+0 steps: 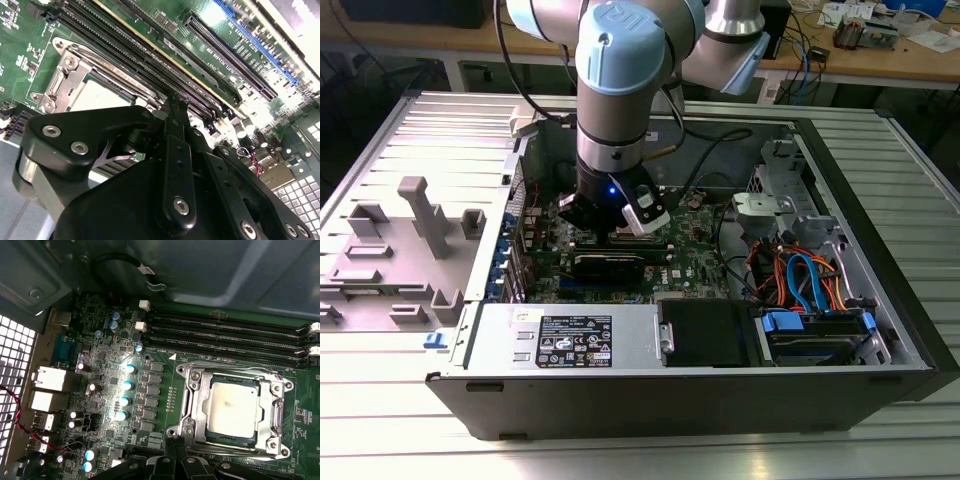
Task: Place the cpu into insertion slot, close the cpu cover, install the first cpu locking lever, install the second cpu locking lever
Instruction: 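Install the second cpu locking lever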
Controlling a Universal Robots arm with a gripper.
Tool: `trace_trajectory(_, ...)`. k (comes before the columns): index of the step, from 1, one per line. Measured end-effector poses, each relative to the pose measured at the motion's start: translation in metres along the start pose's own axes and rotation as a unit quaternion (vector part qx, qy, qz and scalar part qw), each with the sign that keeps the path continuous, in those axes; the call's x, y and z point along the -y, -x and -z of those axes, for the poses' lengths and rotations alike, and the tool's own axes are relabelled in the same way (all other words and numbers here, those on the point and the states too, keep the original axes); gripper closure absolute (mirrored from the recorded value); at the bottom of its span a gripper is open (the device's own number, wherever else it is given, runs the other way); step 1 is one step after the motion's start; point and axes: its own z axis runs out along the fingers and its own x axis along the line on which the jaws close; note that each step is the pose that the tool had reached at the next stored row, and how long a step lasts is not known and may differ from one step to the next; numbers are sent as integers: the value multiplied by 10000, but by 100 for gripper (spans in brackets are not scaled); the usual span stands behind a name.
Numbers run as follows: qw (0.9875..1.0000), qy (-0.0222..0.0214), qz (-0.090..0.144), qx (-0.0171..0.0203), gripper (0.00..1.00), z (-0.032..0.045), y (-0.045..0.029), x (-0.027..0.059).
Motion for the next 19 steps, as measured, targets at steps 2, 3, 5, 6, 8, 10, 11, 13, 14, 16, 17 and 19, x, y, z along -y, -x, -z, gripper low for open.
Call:
trace_trajectory(2, 10000, 0, 0, 0, 89, -6, 0, -11)
trace_trajectory(3, 10000, 1, 0, 0, 89, -8, 0, -15)
trace_trajectory(5, 10000, 4, 1, 1, 89, -16, -2, -17)
trace_trajectory(6, 10000, 6, 0, 1, 89, -21, -10, -18)
trace_trajectory(8, 10000, 6, 0, 0, 89, -29, -26, -21)
trace_trajectory(10, 10000, 6, 0, 0, 89, -36, -30, -22)
trace_trajectory(11, 10000, 7, 1, -1, 89, -38, -30, -23)
trace_trajectory(13, 10000, 17, 1, 2, 89, -50, -30, -29)
trace_trajectory(14, 10000, 19, 1, 3, 89, -53, -29, -31)
trace_trajectory(16, 10000, 27, 2, 4, 89, -56, -29, -34)
trace_trajectory(17, 10000, 31, 2, 6, 89, -60, -29, -36)
trace_trajectory(19, 10000, 32, 2, 7, 89, -63, -28, -40)
